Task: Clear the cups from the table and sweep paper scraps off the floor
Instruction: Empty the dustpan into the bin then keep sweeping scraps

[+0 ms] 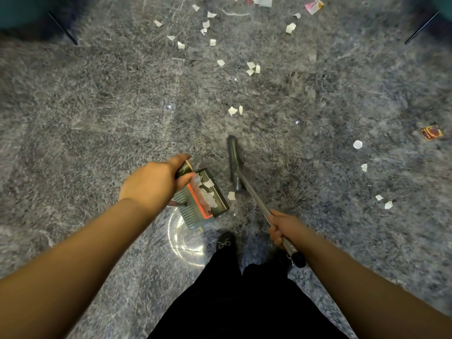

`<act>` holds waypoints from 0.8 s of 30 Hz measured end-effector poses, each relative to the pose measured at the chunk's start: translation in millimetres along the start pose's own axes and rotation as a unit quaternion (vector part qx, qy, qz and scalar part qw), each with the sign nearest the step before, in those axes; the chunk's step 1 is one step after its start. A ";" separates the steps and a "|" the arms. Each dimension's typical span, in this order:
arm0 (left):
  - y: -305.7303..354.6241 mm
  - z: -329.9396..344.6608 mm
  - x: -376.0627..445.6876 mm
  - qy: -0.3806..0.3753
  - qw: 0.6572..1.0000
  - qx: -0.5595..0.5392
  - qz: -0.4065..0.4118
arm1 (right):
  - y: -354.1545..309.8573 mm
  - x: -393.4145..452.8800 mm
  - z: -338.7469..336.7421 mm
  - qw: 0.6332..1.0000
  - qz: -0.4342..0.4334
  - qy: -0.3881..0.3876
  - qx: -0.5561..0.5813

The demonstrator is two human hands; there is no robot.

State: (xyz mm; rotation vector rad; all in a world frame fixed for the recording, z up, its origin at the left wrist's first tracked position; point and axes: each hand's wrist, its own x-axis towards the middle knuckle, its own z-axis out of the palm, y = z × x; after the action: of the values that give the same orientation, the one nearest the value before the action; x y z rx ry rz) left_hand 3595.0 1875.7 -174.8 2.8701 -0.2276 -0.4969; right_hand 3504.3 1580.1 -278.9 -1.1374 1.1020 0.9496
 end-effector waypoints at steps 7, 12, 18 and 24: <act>-4.8 0.1 -3.7 0.004 1.000 0.004 0.002 | 16.5 -3.8 3.7 0.994 0.051 -0.075 0.065; -11.3 3.9 -9.6 0.010 1.000 0.002 0.012 | 12.4 -17.8 -8.4 0.997 0.033 -0.069 0.032; -17.0 -1.7 -10.7 0.008 1.000 -0.022 0.004 | 8.2 -31.7 -19.5 1.000 0.007 -0.015 0.019; -15.1 0.7 -8.9 -0.005 1.000 -0.025 0.000 | 4.4 -26.5 -19.5 0.998 0.015 -0.003 0.056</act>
State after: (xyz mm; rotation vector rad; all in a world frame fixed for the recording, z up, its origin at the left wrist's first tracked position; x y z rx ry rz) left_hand 3588.2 1891.8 -176.3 2.8191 -0.2123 -0.5102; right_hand 3491.1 1561.0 -255.2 -1.0299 1.1566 0.9031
